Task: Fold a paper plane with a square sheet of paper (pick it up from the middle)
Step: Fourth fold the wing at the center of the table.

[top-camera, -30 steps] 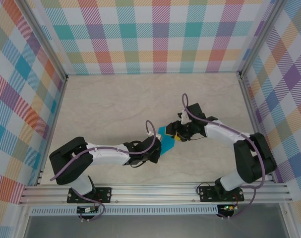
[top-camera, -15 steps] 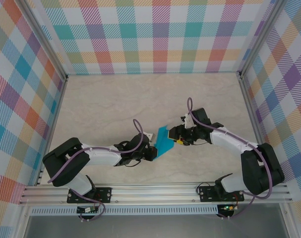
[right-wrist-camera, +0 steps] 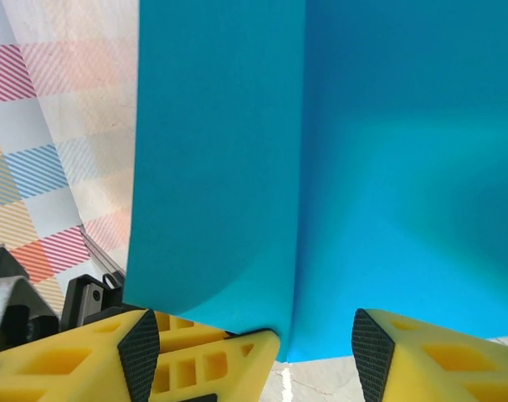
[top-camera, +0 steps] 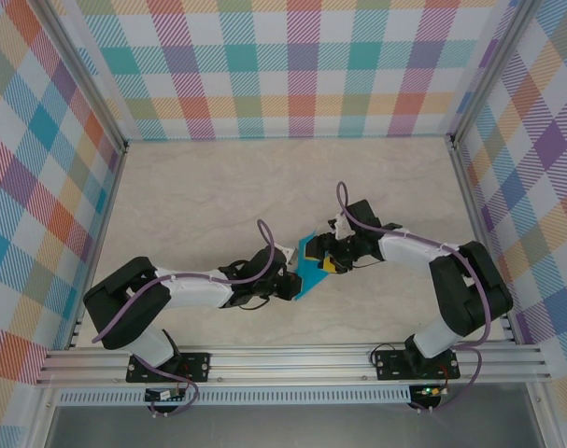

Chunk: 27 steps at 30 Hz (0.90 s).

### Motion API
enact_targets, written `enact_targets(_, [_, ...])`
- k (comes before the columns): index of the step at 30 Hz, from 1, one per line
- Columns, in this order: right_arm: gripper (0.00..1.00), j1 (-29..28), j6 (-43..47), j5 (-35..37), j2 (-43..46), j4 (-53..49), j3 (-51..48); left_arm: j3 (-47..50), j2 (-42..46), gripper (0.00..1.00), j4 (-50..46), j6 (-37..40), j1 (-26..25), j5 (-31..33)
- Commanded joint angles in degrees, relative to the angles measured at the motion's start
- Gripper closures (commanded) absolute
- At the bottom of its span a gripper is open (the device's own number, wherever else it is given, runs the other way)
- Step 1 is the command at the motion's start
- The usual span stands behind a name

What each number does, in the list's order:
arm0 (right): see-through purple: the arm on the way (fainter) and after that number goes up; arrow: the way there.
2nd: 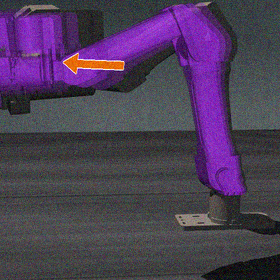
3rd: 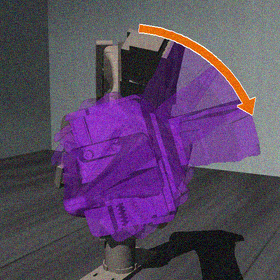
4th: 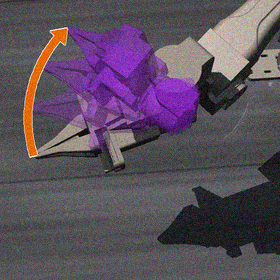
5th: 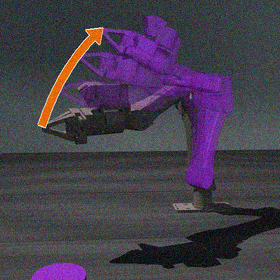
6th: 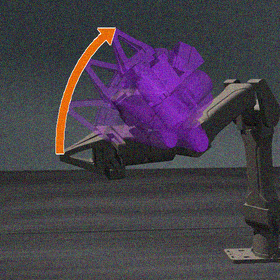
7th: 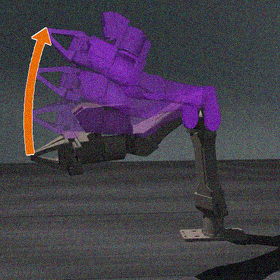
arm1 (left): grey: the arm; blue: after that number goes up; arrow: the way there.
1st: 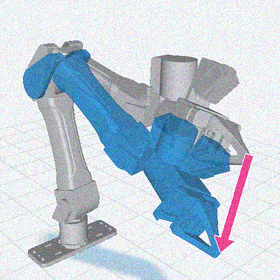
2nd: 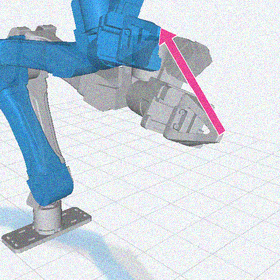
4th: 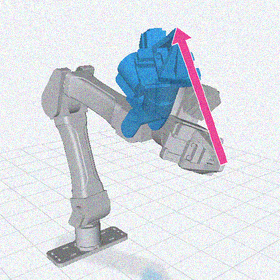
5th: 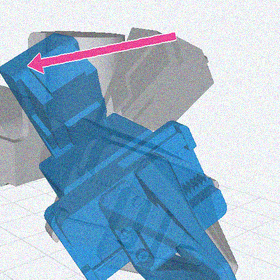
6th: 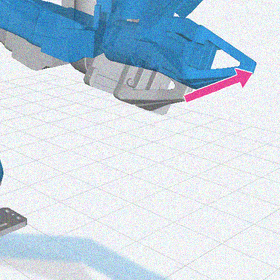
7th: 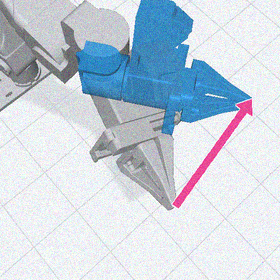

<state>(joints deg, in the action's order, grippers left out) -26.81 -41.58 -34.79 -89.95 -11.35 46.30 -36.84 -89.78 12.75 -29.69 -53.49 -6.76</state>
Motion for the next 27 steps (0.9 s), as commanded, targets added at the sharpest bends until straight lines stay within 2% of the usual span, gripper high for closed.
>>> enact_targets(1, [0.35, -0.44, -0.65, -0.36, -0.31, 0.52, 2.14, -1.84, -0.48, 0.88, -3.70, 2.20, -0.86, 2.50])
enact_targets(10, [0.37, -0.70, 0.83, 2.03, -3.82, -4.61, 5.21, -5.08, -1.78, 0.88, -8.47, 4.96, -3.27, 4.98])
enact_targets(14, [0.38, -0.70, 1.39, 3.07, -2.90, -6.24, 5.13, -5.82, -2.33, 0.88, -9.56, 5.20, -3.98, 6.11])
enact_targets(20, [0.31, -0.48, 1.54, 4.48, 2.34, -7.79, 4.64, -6.00, -2.15, 0.88, -10.70, 5.36, -4.42, 7.42])
enact_targets(27, [0.33, -0.41, 0.10, 6.20, 1.11, -10.44, 6.73, -6.35, -1.68, 0.88, -12.05, 6.09, -4.82, 8.01])
